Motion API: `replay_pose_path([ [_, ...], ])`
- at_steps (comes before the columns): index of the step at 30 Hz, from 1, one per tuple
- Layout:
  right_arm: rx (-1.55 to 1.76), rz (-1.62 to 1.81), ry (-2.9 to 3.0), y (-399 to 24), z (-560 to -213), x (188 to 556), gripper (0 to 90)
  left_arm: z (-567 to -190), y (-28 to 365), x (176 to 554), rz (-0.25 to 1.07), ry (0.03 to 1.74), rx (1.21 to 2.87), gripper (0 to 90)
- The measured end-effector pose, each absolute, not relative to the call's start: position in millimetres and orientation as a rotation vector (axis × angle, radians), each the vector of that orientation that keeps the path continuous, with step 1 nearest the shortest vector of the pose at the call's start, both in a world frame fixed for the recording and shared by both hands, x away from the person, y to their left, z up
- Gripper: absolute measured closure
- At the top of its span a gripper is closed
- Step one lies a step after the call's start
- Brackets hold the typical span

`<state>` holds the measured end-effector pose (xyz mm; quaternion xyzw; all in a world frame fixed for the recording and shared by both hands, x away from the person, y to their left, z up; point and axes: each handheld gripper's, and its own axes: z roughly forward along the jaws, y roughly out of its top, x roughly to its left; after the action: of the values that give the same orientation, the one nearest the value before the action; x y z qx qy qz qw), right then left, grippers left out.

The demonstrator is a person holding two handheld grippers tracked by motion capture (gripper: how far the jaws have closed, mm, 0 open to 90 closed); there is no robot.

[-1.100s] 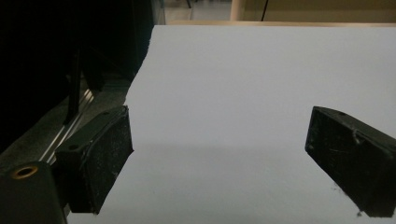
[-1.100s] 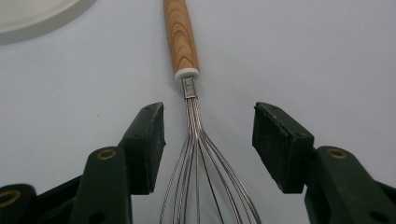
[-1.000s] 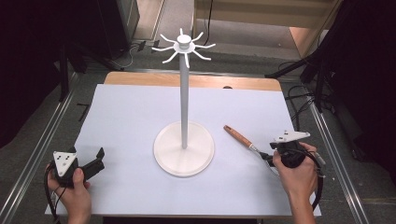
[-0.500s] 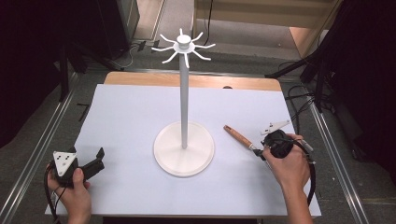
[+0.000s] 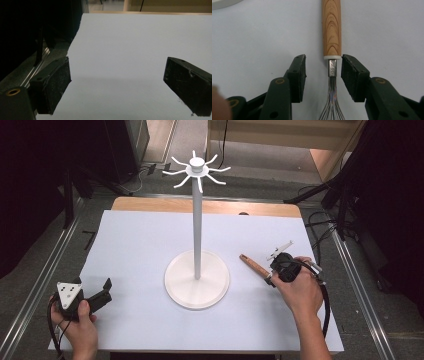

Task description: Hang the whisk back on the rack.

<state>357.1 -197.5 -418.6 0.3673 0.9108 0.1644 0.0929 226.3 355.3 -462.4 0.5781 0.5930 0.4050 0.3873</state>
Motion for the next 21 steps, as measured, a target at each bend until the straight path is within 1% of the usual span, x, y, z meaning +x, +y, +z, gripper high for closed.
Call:
replay_pose_path([
  [15, 1.094, 0.297, 2.779, -172.4, -416.2, 378.3, 57.6, -462.4, 355.6, 226.1, 1.031, 1.509, 1.471, 8.2],
  [21, 1.107, 0.242, 2.807, -167.8, -417.8, 388.6, 60.2, -462.4, 355.5, 226.1, 1.030, 1.508, 1.472, 8.1],
])
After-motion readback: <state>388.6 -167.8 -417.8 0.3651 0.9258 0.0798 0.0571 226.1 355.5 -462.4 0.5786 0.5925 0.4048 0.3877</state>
